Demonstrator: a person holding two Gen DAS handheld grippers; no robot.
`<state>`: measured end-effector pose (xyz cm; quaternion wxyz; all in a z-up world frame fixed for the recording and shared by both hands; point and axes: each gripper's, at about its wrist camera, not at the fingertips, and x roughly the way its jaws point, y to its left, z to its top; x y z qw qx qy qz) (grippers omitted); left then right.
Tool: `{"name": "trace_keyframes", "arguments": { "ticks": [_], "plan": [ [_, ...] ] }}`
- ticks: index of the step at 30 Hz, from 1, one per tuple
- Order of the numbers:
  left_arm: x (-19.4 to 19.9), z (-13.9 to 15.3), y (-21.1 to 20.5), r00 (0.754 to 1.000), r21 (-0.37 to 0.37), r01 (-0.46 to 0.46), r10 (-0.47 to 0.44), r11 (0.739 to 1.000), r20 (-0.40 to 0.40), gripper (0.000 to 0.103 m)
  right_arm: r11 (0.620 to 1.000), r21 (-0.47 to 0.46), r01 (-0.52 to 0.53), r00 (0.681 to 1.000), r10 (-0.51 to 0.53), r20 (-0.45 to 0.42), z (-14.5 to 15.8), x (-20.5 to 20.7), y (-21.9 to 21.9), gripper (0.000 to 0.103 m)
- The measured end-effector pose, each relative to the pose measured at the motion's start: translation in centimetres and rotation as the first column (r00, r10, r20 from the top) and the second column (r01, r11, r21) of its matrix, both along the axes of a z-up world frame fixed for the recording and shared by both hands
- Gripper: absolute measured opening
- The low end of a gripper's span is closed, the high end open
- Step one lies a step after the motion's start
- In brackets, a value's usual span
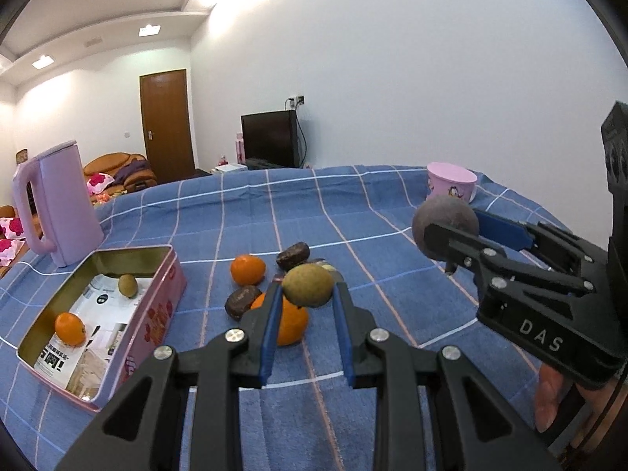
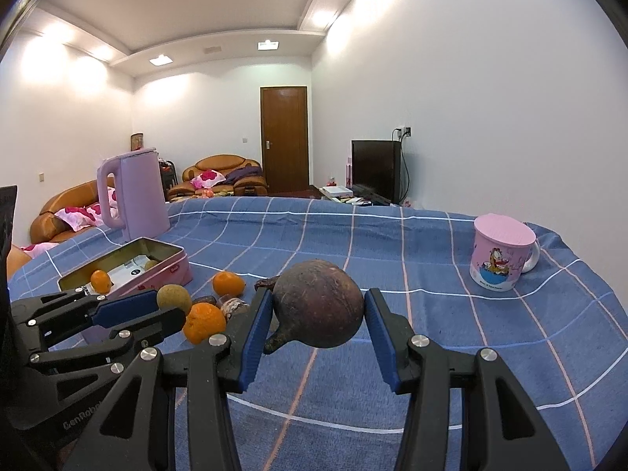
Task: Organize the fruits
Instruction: 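Grasp a small yellow-green fruit with the left tool while the right tool holds the purple fruit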
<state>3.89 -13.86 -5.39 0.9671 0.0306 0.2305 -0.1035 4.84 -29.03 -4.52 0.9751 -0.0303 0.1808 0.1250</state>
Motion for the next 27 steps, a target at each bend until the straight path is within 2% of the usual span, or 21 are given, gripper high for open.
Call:
{"name": "trace_keyframes", "arguments": {
  "ticks": [2, 4, 11, 17, 20, 21, 22, 23, 27],
  "plan": [
    [-0.1, 0.1, 0.0, 1.000, 0.004, -0.003, 0.003, 1.000, 0.011, 0.026, 1.000, 0.000, 0.000, 1.000, 0.000, 0.007, 0.1, -0.1, 0.0, 0.050],
    [-0.2, 0.2, 0.0, 1.000, 0.005, 0.001, -0.001, 1.000, 0.018, 0.015, 1.000, 0.001, -0.001, 1.000, 0.001, 0.012, 0.1, -0.2, -0.1, 0.050],
    [0.1, 0.0, -0.2, 1.000, 0.005, 0.017, -0.017, 1.000, -0.007, 0.015, 1.000, 0.001, -0.001, 1.000, 0.001, 0.017, 0.1, -0.3, -0.1, 0.050],
    [1.1, 0.1, 2.7, 0.999, -0.042, -0.026, 0.024, 0.999, -0.045, 0.015, 1.000, 0.005, -0.001, 1.000, 0.001, 0.016, 0.2, -0.2, -0.1, 0.050],
    [1.5, -0.3, 4.1, 0.995, -0.064, -0.046, 0.040, 0.997, -0.092, 0.026, 1.000, 0.011, -0.002, 1.000, 0.002, 0.016, 0.1, -0.2, -0.2, 0.050],
    [1.4, -0.4, 4.4, 0.994, -0.072, -0.043, 0.035, 0.997, -0.105, 0.033, 1.000, 0.012, -0.004, 1.000, 0.003, 0.015, 0.1, -0.2, -0.2, 0.050],
    [1.4, -0.6, 4.5, 0.993, -0.069, -0.044, 0.037, 0.997, -0.112, 0.044, 1.000, 0.015, -0.004, 1.000, 0.004, 0.016, 0.1, -0.2, -0.3, 0.050],
    [1.3, -0.7, 4.5, 0.991, -0.064, -0.044, 0.036, 0.997, -0.125, 0.050, 1.000, 0.016, -0.004, 1.000, 0.004, 0.016, 0.1, -0.2, -0.3, 0.050],
    [0.4, -1.5, 3.2, 0.984, -0.065, 0.007, -0.019, 0.998, -0.180, 0.052, 1.000, 0.020, -0.004, 1.000, 0.004, 0.016, 0.2, -0.3, -0.4, 0.050]
  ]
}}
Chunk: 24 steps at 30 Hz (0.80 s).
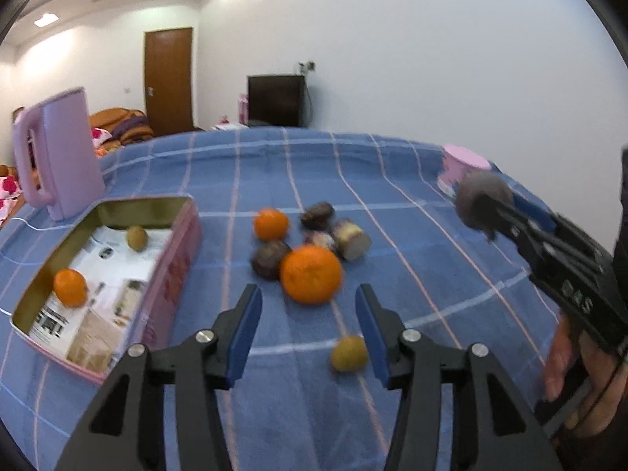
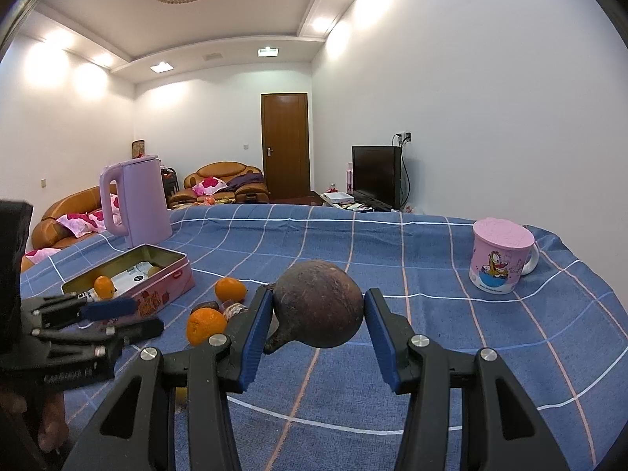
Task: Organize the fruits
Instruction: 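Grasp a small yellow-green fruit with the left tool while the right tool holds the purple fruit, then carry both held fruits over the tin box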
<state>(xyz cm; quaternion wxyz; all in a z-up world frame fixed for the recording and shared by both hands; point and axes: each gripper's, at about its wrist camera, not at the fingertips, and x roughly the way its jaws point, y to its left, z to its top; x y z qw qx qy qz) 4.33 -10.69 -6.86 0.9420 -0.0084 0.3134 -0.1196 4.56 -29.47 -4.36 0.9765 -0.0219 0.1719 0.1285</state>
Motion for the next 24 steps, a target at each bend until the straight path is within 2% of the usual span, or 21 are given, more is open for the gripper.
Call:
{"name": "trace_keyframes", "arguments": {
  "ticks": [5, 8, 11, 13, 14, 24],
  "plan": [
    [0.1, -1.2, -2.3, 0.998, 0.051, 0.044, -0.041, 0.998, -0.056, 0.052, 1.000, 0.002, 0.000, 1.000, 0.000, 0.003, 0.0, -0.1, 0.0, 0.050],
    [0.7, -1.9, -2.5, 0.993, 0.045, 0.057, -0.052, 0.997, -0.104, 0.047, 1.000, 0.005, -0.002, 1.000, 0.002, 0.002, 0.0, -0.1, 0.0, 0.050],
    [1.0, -2.1, -3.0, 0.989, 0.050, 0.079, -0.071, 0.996, -0.132, 0.046, 1.000, 0.007, -0.001, 1.000, 0.001, -0.002, 0.0, 0.0, 0.0, 0.050],
    [1.4, -2.7, -3.3, 0.982, 0.049, 0.098, -0.089, 0.994, -0.164, 0.029, 1.000, 0.011, 0.000, 1.000, 0.000, -0.008, 0.0, 0.1, -0.1, 0.050],
    [1.6, -2.8, -3.3, 0.980, 0.042, 0.102, -0.093, 0.994, -0.176, 0.029, 1.000, 0.012, 0.001, 1.000, -0.001, -0.010, 0.0, 0.1, 0.0, 0.050],
    [1.4, -2.6, -2.3, 0.983, -0.009, 0.099, -0.099, 0.995, -0.155, 0.028, 1.000, 0.014, 0.002, 1.000, -0.002, -0.010, 0.0, 0.1, -0.1, 0.050]
  ]
}}
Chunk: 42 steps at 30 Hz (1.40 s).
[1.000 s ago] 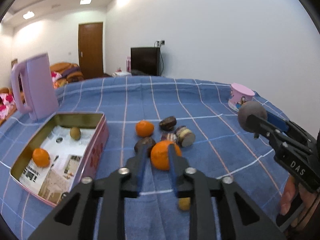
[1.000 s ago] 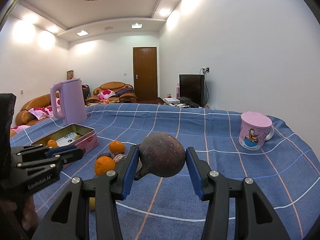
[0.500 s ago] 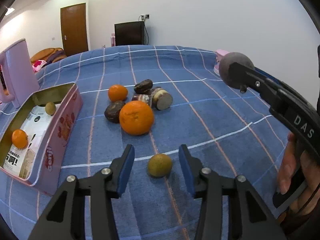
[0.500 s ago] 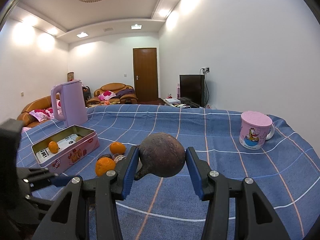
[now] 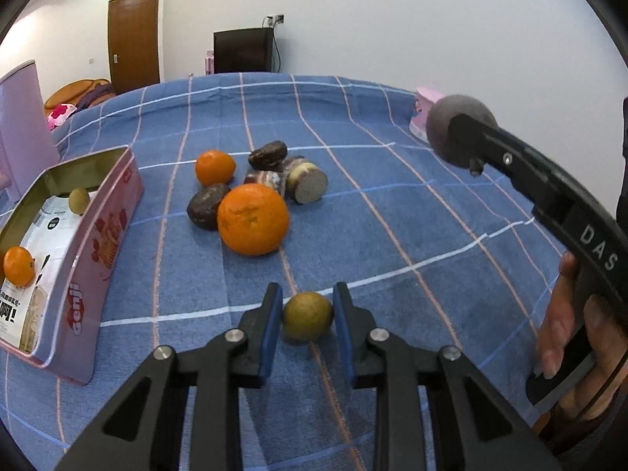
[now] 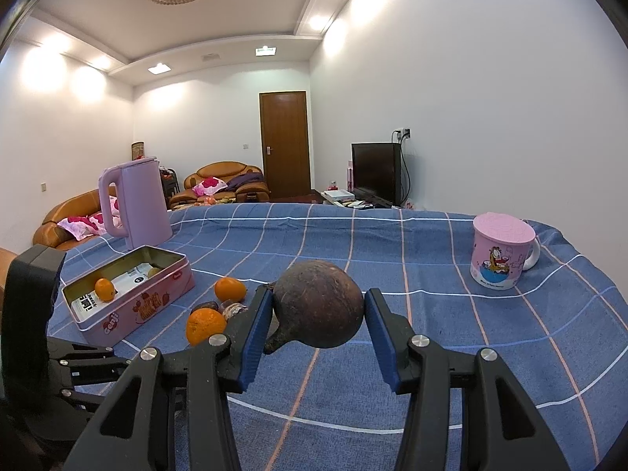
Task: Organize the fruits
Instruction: 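Carry both held fruits over the tin box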
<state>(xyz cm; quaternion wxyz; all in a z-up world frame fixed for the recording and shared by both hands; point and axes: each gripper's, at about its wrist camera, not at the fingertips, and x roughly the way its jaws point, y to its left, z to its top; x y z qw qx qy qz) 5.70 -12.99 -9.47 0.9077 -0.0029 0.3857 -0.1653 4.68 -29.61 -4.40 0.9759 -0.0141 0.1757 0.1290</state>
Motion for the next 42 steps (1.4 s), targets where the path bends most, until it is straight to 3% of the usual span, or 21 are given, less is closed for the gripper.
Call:
{"name": "trace_keyframes", "arguments": {
  "ticks": [12, 24, 32, 42],
  "plan": [
    [-1.5, 2.6, 0.6, 0.982, 0.051, -0.075, 0.065, 0.996, 0.176, 0.028, 1.000, -0.006, -0.002, 1.000, 0.002, 0.010, 0.0, 0.0, 0.0, 0.050],
    [-0.5, 4.2, 2.4, 0.951, 0.053, -0.152, 0.131, 0.987, 0.281, 0.028, 1.000, -0.025, -0.011, 0.999, 0.012, 0.044, 0.3, -0.3, 1.3, 0.050],
    [-0.6, 4.8, 4.0, 0.936, 0.042, -0.185, 0.164, 0.982, 0.312, 0.028, 0.999, -0.036, -0.041, 0.999, 0.042, 0.033, 0.3, 0.4, 3.2, 0.050],
    [-0.2, 5.4, 9.2, 0.913, 0.023, -0.278, 0.256, 0.960, 0.316, 0.028, 0.984, -0.047, -0.171, 0.985, 0.172, 0.020, 1.7, 1.7, 9.3, 0.050]
  ]
}}
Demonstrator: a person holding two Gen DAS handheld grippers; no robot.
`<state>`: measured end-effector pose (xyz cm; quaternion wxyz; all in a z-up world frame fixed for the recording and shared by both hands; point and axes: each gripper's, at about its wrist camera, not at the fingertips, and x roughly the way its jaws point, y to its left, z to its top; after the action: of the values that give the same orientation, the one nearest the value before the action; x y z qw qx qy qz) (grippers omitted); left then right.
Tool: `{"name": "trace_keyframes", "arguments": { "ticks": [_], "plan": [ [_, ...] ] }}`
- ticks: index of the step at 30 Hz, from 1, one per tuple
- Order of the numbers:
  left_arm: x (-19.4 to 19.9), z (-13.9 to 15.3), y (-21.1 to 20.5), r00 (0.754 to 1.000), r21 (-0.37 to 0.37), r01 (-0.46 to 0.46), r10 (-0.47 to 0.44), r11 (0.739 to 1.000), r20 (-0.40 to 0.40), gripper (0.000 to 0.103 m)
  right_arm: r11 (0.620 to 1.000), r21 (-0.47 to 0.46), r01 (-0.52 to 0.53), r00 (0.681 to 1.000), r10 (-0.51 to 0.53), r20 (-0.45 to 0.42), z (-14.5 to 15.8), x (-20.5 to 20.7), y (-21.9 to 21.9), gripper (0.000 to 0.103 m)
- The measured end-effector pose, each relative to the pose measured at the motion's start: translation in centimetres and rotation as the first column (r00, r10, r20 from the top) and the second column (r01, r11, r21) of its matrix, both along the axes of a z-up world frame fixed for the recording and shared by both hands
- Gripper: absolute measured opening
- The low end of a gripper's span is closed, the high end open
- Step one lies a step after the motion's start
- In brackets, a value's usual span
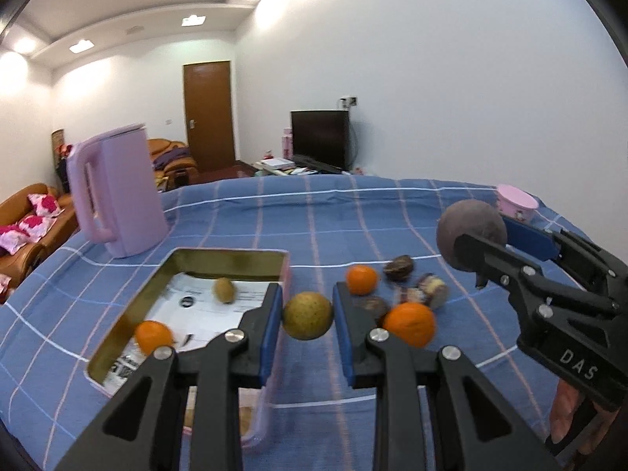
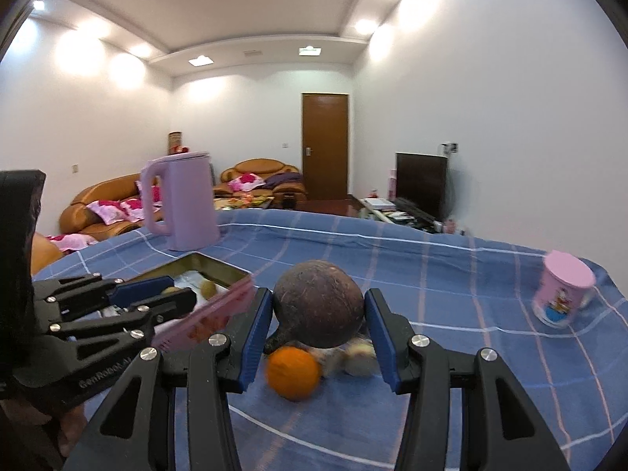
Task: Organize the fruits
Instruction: 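Carry both held fruits over the tin box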
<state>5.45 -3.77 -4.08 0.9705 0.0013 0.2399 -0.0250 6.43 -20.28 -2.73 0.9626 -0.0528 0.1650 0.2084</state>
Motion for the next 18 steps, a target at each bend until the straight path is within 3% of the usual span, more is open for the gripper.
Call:
{"name": "trace_keyframes", "arguments": {
  "ticks": [18],
  "plan": [
    [0.8, -2.2, 9.2, 0.985, -0.059, -0.162, 0.158, 0.985, -0.072, 0.028, 0.977, -0.059, -0.203, 0.976, 0.196, -0.096, -1.6, 2.5, 11.8, 0.051]
  ]
}}
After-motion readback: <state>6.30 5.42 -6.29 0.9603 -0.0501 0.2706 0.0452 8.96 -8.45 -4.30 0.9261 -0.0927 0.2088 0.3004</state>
